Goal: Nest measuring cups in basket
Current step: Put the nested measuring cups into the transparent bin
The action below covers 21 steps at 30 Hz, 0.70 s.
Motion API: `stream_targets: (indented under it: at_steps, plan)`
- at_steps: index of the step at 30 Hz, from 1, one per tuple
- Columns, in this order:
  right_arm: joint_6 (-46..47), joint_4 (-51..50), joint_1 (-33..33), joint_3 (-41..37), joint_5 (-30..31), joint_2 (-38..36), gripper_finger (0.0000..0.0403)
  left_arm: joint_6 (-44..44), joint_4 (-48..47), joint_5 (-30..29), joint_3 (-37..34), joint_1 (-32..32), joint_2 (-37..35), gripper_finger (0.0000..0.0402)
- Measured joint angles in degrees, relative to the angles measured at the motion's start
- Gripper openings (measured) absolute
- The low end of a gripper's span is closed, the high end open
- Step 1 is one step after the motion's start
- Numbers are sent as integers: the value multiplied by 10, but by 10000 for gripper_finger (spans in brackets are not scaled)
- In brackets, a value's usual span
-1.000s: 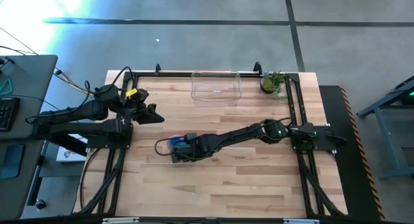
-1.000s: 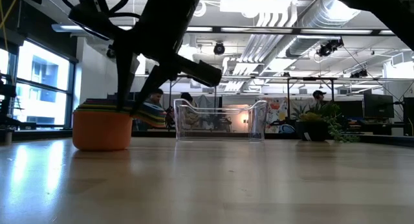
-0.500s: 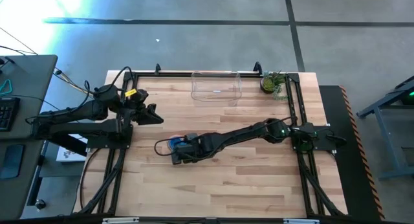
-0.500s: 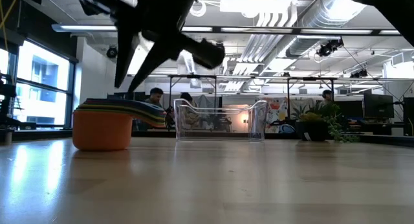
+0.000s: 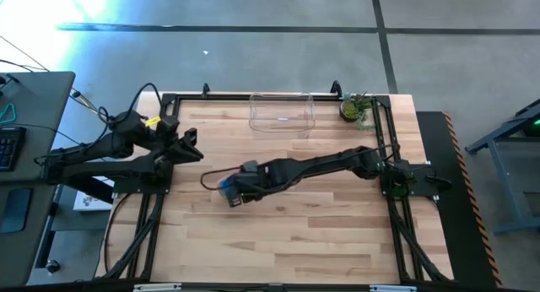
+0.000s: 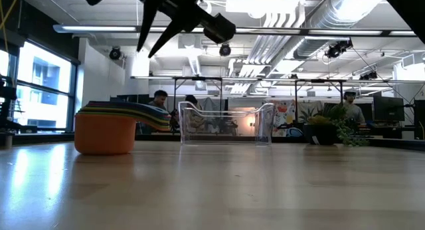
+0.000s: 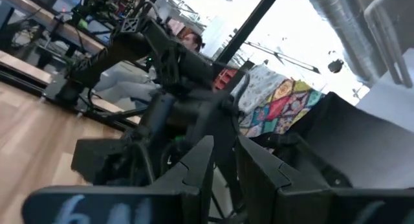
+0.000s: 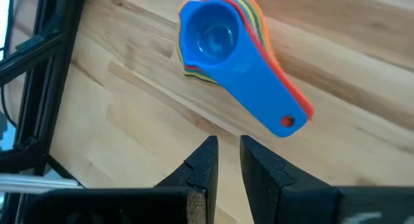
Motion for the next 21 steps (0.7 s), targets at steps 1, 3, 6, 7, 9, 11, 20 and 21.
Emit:
stream_targets:
  at_steps: [1, 3, 6, 7, 9, 11, 20, 21]
  plan:
    - [-10, -4, -3, 0, -4, -3, 58, 4, -1, 0, 0, 0, 0, 58]
    - [-31, -13, -8, 0, -9, -10, 58, 11, -1, 0, 0, 0, 1, 58]
    - [-65, -50, -17, 0, -17, -21, 58, 21, 0, -2, 0, 0, 1, 58]
    - [-77, -66, -19, 0, -18, -25, 58, 25, 0, -6, 0, 0, 2, 58]
    - [-102, -96, -24, 0, -18, -37, 58, 32, 1, -21, 0, 0, 3, 58]
    - [-130, -120, -28, 0, -18, -49, 58, 28, 1, -31, 0, 0, 3, 58]
    - [-266, -162, -54, 0, -67, -72, 58, 81, 11, -33, 0, 0, -56, 58]
    - [-285, -163, -58, 0, -85, -72, 58, 96, 9, -33, 0, 0, -68, 58]
